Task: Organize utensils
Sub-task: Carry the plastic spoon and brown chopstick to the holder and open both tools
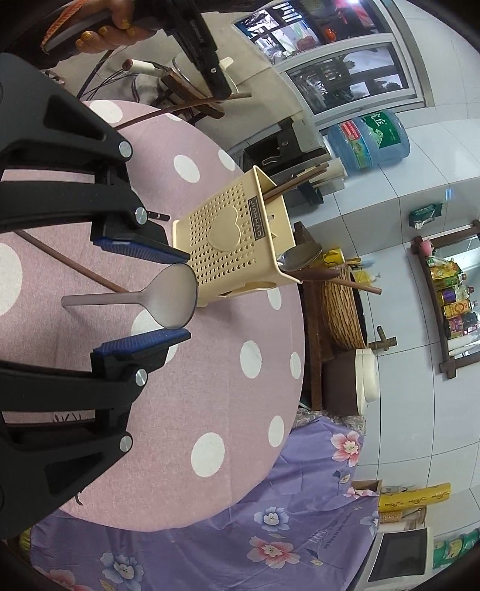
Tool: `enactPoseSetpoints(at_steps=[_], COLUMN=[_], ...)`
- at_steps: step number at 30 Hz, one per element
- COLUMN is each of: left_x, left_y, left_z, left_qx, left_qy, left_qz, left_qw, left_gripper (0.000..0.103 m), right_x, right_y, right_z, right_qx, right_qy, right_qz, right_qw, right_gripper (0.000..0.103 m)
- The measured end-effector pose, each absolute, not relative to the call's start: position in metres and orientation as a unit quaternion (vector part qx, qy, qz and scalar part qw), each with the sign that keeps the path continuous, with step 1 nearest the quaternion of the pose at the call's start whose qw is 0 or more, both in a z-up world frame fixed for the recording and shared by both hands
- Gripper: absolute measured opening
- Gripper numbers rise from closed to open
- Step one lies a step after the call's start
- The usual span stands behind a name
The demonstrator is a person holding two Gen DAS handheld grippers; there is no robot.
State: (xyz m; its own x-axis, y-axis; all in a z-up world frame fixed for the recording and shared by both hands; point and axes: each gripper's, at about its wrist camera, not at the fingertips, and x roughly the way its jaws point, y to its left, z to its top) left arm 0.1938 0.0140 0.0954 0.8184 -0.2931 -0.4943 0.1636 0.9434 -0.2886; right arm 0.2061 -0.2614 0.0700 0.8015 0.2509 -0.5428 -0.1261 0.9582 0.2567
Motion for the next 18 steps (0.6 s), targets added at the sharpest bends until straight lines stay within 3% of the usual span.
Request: enactPoseSetpoints(at_steps=[10,18], left_x=[0.192,0.202], left_y=[0.021,0.018], left_z=[0.105,0.146], left_qx=[-0.121,-0.097], left_qy=[0.262,0.229], left_qz=[-0.119,-0.129], left_qw=[0.95,0.96], left_gripper=[0.008,0.008], right_x=[0.208,0.223], right_y=[-0.259,-0.252], right_z=[0.073,0.1], right_qx=[0.104,0.106], right_qy=[0.299,0.276], right_qz=[0.11,0.142], right_qw=[0.942,0.945], right_gripper=[0.037,0.037])
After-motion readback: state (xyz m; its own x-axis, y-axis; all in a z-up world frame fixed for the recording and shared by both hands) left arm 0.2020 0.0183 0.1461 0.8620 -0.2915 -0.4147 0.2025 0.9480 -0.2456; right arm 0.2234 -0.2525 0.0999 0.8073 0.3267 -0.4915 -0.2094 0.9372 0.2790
